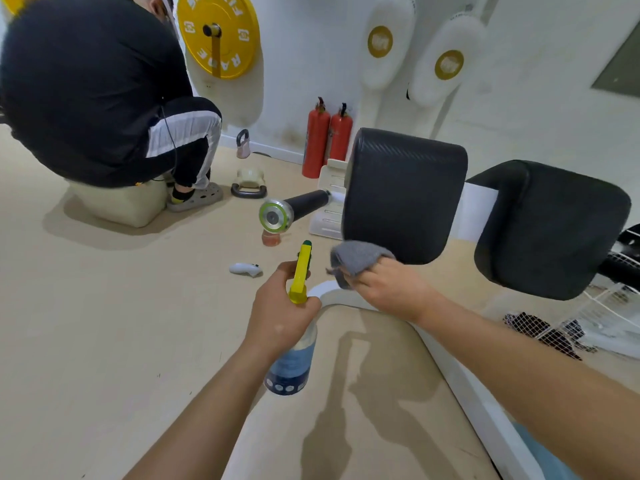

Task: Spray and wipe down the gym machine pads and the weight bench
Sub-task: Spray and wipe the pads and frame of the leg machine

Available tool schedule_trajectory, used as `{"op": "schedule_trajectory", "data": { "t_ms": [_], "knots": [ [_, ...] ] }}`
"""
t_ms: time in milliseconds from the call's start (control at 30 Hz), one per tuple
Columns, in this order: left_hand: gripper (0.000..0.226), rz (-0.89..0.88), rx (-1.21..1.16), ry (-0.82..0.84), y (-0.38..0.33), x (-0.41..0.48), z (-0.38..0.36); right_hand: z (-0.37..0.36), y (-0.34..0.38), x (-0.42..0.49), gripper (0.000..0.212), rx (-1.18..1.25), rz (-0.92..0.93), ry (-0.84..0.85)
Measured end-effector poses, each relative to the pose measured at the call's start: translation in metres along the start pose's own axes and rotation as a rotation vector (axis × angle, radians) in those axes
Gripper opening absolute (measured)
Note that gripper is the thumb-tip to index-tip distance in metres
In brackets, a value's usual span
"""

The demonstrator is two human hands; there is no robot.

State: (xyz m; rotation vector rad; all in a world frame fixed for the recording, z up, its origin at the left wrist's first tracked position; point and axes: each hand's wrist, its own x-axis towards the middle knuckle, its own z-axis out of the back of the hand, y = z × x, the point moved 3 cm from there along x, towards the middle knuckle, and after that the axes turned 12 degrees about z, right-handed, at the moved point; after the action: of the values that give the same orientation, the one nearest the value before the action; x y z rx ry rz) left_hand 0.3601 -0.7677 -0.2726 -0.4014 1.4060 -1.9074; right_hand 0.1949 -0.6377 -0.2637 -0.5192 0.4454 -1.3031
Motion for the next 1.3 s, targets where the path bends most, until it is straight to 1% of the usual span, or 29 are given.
{"op": "schedule_trajectory", "data": {
  "t_ms": [67,133,167,300,367,467,500,533,567,600,633,667,700,767,800,900,933,1033,1100,1133,1167,1200,1233,1300],
  "knots": [
    [0.036,-0.016,0.011,0.052,-0.006,0.004,0.000,0.003,-0.002,-0.016,0.039,0.033,-0.014,-0.076],
    [0.036,-0.044,0.005,0.100,-0.015,0.009,-0.001,0.021,-0.020,-0.024,0.033,0.058,-0.102,-0.196],
    [0.036,-0.054,-0.002,0.119,-0.021,0.011,-0.001,0.035,-0.035,-0.022,0.032,0.070,-0.182,-0.264],
    [0.029,-0.078,-0.063,0.154,-0.044,0.019,-0.005,0.100,-0.111,-0.001,0.032,0.129,-0.598,-0.531],
    [0.023,-0.032,-0.166,0.191,-0.056,0.020,-0.006,0.124,-0.141,0.016,0.034,0.184,-0.706,-0.610],
    [0.016,0.052,-0.298,0.237,-0.067,0.021,-0.008,0.143,-0.166,0.044,0.037,0.275,-0.791,-0.676],
    [0.014,0.075,-0.322,0.250,-0.068,0.021,-0.009,0.143,-0.169,0.054,0.037,0.313,-0.789,-0.646],
    [0.014,0.089,-0.329,0.262,-0.067,0.021,-0.009,0.139,-0.172,0.063,0.036,0.351,-0.761,-0.582],
    [0.014,0.095,-0.325,0.274,-0.064,0.020,-0.009,0.130,-0.171,0.071,0.033,0.375,-0.709,-0.480],
    [0.015,0.096,-0.319,0.284,-0.060,0.020,-0.008,0.117,-0.167,0.078,0.031,0.380,-0.647,-0.339],
    [0.017,0.098,-0.327,0.293,-0.055,0.019,-0.007,0.103,-0.160,0.081,0.031,0.341,-0.592,-0.202],
    [0.019,0.101,-0.346,0.299,-0.049,0.020,-0.004,0.090,-0.152,0.083,0.034,0.272,-0.558,-0.110],
    [0.022,0.110,-0.364,0.301,-0.043,0.020,-0.001,0.081,-0.145,0.082,0.036,0.198,-0.552,-0.076],
    [0.027,0.126,-0.361,0.291,-0.031,0.022,0.006,0.075,-0.131,0.078,0.037,0.087,-0.544,-0.109],
    [0.028,0.128,-0.338,0.285,-0.025,0.023,0.009,0.072,-0.121,0.076,0.034,0.046,-0.505,-0.129],
    [0.028,0.123,-0.259,0.274,-0.012,0.024,0.013,0.047,-0.073,0.064,0.021,-0.050,-0.290,-0.140],
    [0.028,0.119,-0.241,0.269,-0.009,0.024,0.014,0.037,-0.054,0.057,0.021,-0.050,-0.248,-0.112],
    [0.033,0.124,-0.211,0.255,-0.004,0.022,0.015,0.011,-0.021,0.040,0.029,-0.057,-0.106,0.034],
    [0.031,0.124,-0.196,0.252,-0.003,0.023,0.013,0.011,-0.025,0.035,0.030,-0.064,0.047,0.128],
    [0.029,0.124,-0.188,0.256,-0.004,0.023,0.012,0.018,-0.033,0.036,0.028,-0.066,0.107,0.144],
    [0.028,0.126,-0.181,0.260,-0.006,0.022,0.010,0.029,-0.044,0.041,0.025,-0.053,0.132,0.119],
    [0.028,0.122,-0.176,0.264,-0.008,0.022,0.009,0.042,-0.059,0.047,0.022,-0.035,0.104,0.074],
    [0.030,0.115,-0.170,0.265,-0.011,0.021,0.007,0.054,-0.075,0.054,0.023,-0.032,0.042,0.021],
    [0.031,0.096,-0.165,0.253,-0.017,0.020,0.003,0.074,-0.107,0.066,0.031,-0.081,-0.090,-0.036]
  ]
}}
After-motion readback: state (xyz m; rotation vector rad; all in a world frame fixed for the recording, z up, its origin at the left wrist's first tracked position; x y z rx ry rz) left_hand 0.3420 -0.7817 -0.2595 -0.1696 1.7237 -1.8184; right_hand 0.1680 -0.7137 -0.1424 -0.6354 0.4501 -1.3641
